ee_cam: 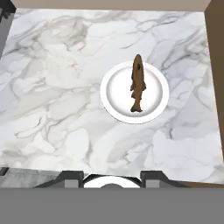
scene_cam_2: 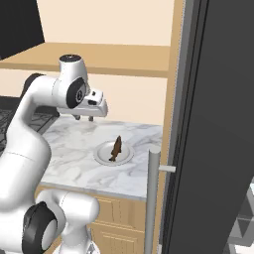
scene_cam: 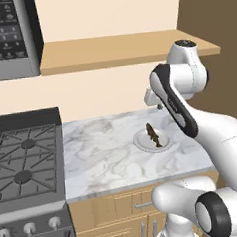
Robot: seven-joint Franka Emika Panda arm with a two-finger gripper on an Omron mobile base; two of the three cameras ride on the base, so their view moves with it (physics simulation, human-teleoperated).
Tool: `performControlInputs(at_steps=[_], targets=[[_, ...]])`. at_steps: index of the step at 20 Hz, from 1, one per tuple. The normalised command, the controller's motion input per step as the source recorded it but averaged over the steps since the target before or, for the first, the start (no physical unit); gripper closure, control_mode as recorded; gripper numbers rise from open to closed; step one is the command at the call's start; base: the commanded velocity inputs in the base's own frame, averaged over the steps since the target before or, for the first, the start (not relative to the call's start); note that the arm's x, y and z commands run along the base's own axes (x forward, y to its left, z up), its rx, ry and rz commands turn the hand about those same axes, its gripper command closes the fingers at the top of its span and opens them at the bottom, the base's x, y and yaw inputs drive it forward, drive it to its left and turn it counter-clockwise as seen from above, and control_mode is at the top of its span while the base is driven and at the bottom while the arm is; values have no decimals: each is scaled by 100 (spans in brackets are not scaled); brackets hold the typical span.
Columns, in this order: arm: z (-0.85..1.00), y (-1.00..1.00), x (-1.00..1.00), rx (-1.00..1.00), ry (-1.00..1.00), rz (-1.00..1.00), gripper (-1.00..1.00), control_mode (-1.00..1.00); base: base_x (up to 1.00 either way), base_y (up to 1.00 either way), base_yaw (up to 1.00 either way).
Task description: Place the fish on the counter behind the older fish on the same shelf of the fridge to maintain FIFO order. Close the fridge door when finished.
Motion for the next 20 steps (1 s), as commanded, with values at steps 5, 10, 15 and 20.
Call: performControlInputs(at_steps=[5, 10, 15, 20], targets=[[-62, 7, 1, -8, 4, 0, -100, -100, 0, 0, 0], [-81, -22, 41, 7, 0, -1, -100, -100, 0, 0, 0], [-80, -7, 65, -1, 1, -4, -100, -100, 0, 0, 0], [-81, 0, 65, -9, 2, -2, -100, -100, 0, 0, 0]])
